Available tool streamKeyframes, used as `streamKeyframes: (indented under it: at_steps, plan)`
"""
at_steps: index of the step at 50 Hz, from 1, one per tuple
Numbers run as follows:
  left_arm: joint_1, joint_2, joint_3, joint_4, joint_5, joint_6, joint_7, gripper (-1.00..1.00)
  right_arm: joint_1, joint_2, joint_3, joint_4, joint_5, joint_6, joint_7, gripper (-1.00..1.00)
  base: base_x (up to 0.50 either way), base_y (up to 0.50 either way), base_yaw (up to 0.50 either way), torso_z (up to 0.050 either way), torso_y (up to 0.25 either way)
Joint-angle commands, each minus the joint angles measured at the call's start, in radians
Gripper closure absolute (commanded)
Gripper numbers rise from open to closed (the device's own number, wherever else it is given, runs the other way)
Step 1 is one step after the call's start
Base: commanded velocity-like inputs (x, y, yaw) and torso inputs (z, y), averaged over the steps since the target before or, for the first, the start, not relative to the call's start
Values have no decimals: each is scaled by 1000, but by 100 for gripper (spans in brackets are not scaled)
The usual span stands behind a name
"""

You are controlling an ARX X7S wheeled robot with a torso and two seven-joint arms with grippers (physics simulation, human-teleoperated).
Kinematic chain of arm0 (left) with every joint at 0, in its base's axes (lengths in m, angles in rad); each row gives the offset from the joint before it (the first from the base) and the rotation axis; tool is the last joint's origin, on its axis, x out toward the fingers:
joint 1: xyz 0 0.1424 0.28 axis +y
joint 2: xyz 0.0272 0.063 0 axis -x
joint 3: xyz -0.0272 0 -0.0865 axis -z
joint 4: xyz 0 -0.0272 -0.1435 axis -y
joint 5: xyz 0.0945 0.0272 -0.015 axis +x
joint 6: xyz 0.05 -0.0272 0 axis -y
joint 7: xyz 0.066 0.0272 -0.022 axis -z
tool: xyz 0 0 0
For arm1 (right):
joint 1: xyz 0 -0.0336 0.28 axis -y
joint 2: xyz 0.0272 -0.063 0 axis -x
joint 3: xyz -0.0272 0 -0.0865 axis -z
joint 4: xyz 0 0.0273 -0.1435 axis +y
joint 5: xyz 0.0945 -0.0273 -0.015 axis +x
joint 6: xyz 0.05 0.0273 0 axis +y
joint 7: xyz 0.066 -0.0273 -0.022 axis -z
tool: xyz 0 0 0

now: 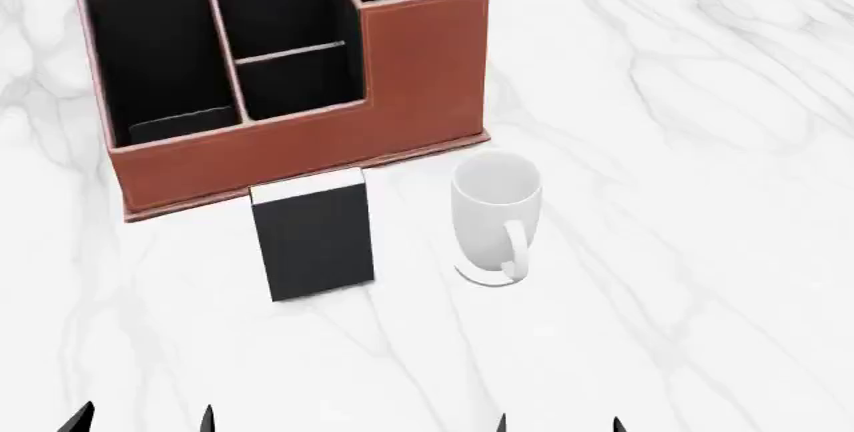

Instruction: Pick up the book and place it in the front compartment of the caddy.

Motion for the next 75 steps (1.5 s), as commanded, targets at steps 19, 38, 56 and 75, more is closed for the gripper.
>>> streamKeyframes:
  at_steps: [19, 38, 56, 75]
  plan:
    - [-8, -55, 63, 3, -47, 51, -83, -100, -17, 43, -55, 2, 2, -40, 91, -100, 0, 0, 0, 0, 0]
    - [-96, -117, 21, 516, -67, -520, -108, -100, 53, 134, 28, -529, 135, 360, 134, -100, 272, 0, 0, 0, 0]
    - [-126, -148, -9, 657, -120, -623, -113, -100, 97, 174, 90, -629, 202, 434, 149, -100, 500, 0, 0, 0, 0]
    - [-119, -160, -3, 661, -149, -621, -116, -100, 94, 187, 101, -625, 229, 420, 156, -100, 500, 0, 0, 0, 1]
